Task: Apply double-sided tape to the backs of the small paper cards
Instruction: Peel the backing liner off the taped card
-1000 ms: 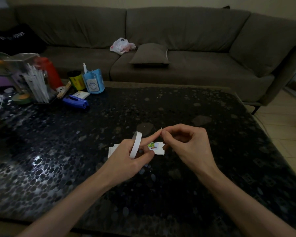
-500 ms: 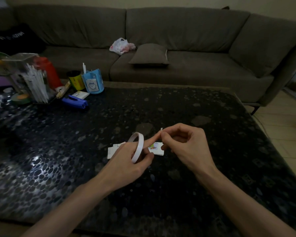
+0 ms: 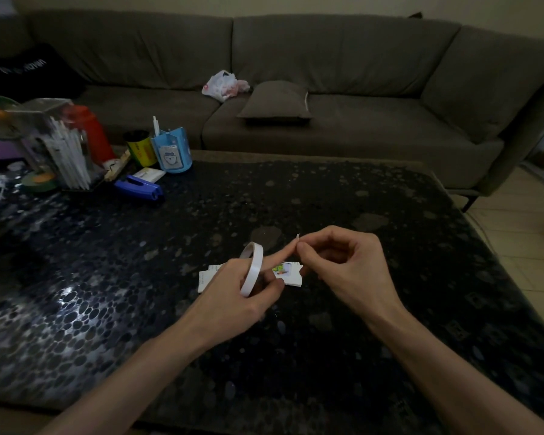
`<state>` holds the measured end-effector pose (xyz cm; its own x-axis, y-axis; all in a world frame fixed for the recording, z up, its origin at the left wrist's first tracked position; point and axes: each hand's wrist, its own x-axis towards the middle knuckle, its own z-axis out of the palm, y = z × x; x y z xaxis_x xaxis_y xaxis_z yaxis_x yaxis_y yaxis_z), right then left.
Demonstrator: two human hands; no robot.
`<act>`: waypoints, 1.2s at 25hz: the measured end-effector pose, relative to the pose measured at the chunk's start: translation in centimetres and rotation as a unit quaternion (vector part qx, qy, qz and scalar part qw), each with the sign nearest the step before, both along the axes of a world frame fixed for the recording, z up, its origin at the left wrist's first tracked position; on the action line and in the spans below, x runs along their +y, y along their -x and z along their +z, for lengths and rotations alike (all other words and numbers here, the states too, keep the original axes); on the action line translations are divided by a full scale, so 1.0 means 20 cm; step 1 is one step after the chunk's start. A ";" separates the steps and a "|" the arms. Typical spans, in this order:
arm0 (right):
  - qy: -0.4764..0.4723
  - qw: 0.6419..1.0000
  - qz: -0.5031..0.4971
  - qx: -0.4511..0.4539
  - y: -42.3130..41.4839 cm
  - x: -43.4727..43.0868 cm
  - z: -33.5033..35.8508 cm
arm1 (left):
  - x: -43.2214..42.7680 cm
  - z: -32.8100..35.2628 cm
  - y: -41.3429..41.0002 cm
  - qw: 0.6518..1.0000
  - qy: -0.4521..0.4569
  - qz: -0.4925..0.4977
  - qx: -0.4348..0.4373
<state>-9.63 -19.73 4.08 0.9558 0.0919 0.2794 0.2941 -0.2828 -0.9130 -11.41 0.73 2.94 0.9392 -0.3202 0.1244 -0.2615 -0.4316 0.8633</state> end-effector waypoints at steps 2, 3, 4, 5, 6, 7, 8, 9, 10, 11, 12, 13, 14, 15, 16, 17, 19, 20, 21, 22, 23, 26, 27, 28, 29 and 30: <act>-0.001 1.000 0.000 -0.003 0.00 0.00 0.00 | 0.00 0.01 0.00 1.000 0.016 -0.009 -0.002; -0.002 1.000 0.000 -0.004 0.00 0.00 0.00 | 0.00 0.01 0.00 1.000 0.022 -0.010 -0.001; -0.003 1.000 0.000 -0.004 0.00 0.00 0.00 | 0.01 0.01 0.00 1.000 0.023 -0.006 0.002; -0.005 1.000 -0.001 -0.003 0.00 -0.01 0.00 | 0.01 0.01 0.00 1.000 0.021 -0.002 0.006; -0.010 1.000 -0.002 0.000 0.00 -0.01 0.01 | 0.01 0.01 0.00 1.000 0.017 0.000 0.008; -0.017 1.000 -0.004 0.002 0.00 -0.01 0.01 | 0.01 0.00 0.00 1.000 0.013 -0.002 0.012; -0.024 1.000 -0.007 0.005 0.00 0.00 0.01 | 0.01 0.00 0.00 1.000 0.011 -0.004 0.014; -0.028 1.000 -0.010 0.007 0.00 0.00 0.01 | 0.01 0.00 0.00 1.000 0.009 -0.006 0.014; -0.028 1.000 -0.011 0.008 0.01 0.00 0.01 | 0.00 0.00 0.01 1.000 0.009 -0.010 0.014; -0.024 1.000 -0.011 0.006 0.01 0.00 0.01 | 0.00 0.00 0.01 1.000 0.009 -0.013 0.016; -0.018 1.000 -0.009 0.004 0.01 0.00 0.01 | 0.00 0.00 0.01 1.000 0.010 -0.016 0.019; -0.010 1.000 -0.007 0.000 0.01 0.00 0.01 | 0.00 0.00 0.01 1.000 0.011 -0.016 0.019; -0.002 1.000 -0.004 -0.004 0.01 -0.01 0.02 | 0.00 0.00 0.01 1.000 0.013 -0.015 0.018; 0.006 1.000 -0.001 -0.008 0.00 -0.01 0.02 | 0.01 0.00 0.00 1.000 0.015 -0.013 0.020; 0.017 1.000 0.001 -0.013 0.01 -0.01 0.03 | 0.01 -0.01 0.00 0.999 0.017 -0.012 0.025; 0.035 0.999 0.002 -0.021 0.01 -0.02 0.03 | 0.01 -0.01 0.00 0.999 0.020 -0.010 0.028; 0.091 0.995 0.003 -0.051 0.01 -0.03 0.04 | 0.01 -0.01 -0.01 0.999 0.035 -0.011 0.028; 0.117 0.991 0.005 -0.065 0.02 -0.04 0.05 | 0.01 -0.01 -0.01 0.999 0.042 -0.013 0.025; 0.133 0.988 0.008 -0.075 0.02 -0.05 0.05 | 0.01 0.00 -0.01 0.999 0.047 -0.015 0.022; 0.139 0.987 0.010 -0.080 0.02 -0.05 0.06 | 0.01 -0.01 -0.01 0.999 0.048 -0.015 0.021; 0.144 0.986 0.012 -0.084 0.03 -0.05 0.06 | 0.01 -0.01 -0.01 0.999 0.047 -0.016 0.021; 0.156 0.983 0.011 -0.092 0.03 -0.05 0.06 | 0.01 -0.01 -0.01 0.998 0.050 -0.025 0.023; 0.157 0.983 0.009 -0.094 0.03 -0.05 0.06 | 0.01 -0.01 -0.01 0.998 0.051 -0.028 0.023; 0.158 0.983 0.008 -0.096 0.03 -0.05 0.06 | 0.01 -0.01 -0.01 0.998 0.053 -0.029 0.023; 0.158 0.983 0.009 -0.095 0.03 -0.05 0.06 | 0.01 0.00 0.00 0.998 0.056 -0.031 0.021; 0.158 0.983 0.009 -0.094 0.03 -0.05 0.06 | 0.00 0.00 0.00 0.998 0.058 -0.034 0.018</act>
<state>-10.28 -20.70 5.23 0.8869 0.2196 0.4065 0.4578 -0.5362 -0.7091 -11.42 0.81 2.95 0.9199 -0.3694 0.1319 -0.2557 -0.3097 0.9158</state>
